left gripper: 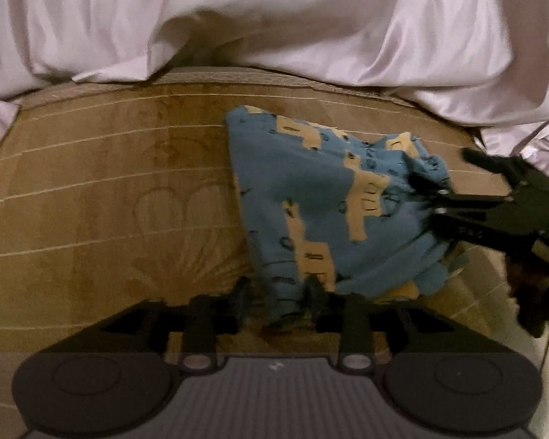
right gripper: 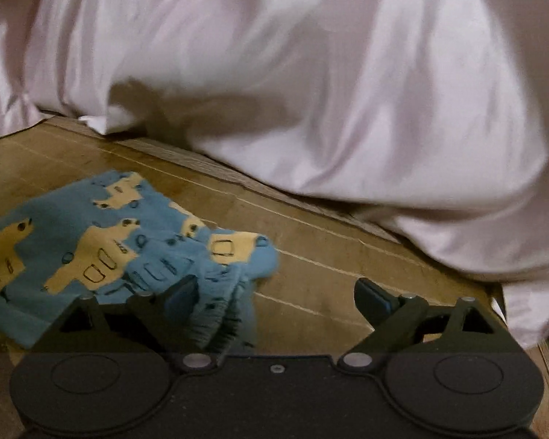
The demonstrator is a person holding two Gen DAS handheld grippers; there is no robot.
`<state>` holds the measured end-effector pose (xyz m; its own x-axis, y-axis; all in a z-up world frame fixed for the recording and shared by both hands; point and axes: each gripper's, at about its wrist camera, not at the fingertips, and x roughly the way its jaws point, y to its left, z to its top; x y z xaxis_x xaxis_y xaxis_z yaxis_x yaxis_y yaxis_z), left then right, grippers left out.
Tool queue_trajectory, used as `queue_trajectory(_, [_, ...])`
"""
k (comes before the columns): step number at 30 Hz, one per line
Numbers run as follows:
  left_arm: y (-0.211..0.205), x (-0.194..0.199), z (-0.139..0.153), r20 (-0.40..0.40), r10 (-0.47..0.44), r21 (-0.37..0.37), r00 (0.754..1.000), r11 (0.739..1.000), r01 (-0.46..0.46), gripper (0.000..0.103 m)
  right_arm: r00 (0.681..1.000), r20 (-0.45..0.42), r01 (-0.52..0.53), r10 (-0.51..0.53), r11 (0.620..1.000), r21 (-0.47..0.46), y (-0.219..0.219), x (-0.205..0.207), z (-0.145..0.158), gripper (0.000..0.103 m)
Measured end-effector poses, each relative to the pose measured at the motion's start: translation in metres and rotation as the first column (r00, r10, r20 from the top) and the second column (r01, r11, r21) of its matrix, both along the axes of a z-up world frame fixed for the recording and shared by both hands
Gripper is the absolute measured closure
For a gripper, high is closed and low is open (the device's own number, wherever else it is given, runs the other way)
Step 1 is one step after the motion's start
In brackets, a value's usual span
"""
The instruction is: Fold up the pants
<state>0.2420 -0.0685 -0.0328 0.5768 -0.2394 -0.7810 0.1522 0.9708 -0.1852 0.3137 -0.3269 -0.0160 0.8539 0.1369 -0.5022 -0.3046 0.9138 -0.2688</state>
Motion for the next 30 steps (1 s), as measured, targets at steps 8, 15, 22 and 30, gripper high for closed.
queue_trajectory(8, [0.009,-0.031,0.016,0.028,0.132,0.016,0.991,0.991,-0.132,0.011,0.994,0.073,0.080,-0.082,0.996,0.027,-0.020,-0.057,0.036,0.001])
queue_trajectory(15, [-0.001,-0.069,0.053,0.176,0.138,0.025,0.975,0.989,-0.145,0.000,0.985,0.016,0.164,-0.173,0.958,0.234,-0.032,-0.109,0.063,0.001])
queue_trajectory(22, [-0.010,-0.100,0.072,0.234,0.175,0.032,0.956,0.982,-0.187,0.000,0.985,0.051,0.140,-0.163,0.945,0.296,-0.026,-0.170,0.086,0.001])
queue_trajectory(30, [-0.007,-0.162,0.085,0.316,0.172,0.005,0.933,0.983,-0.183,0.000,0.973,0.097,0.159,-0.208,0.916,0.368,-0.029,-0.249,0.100,0.001])
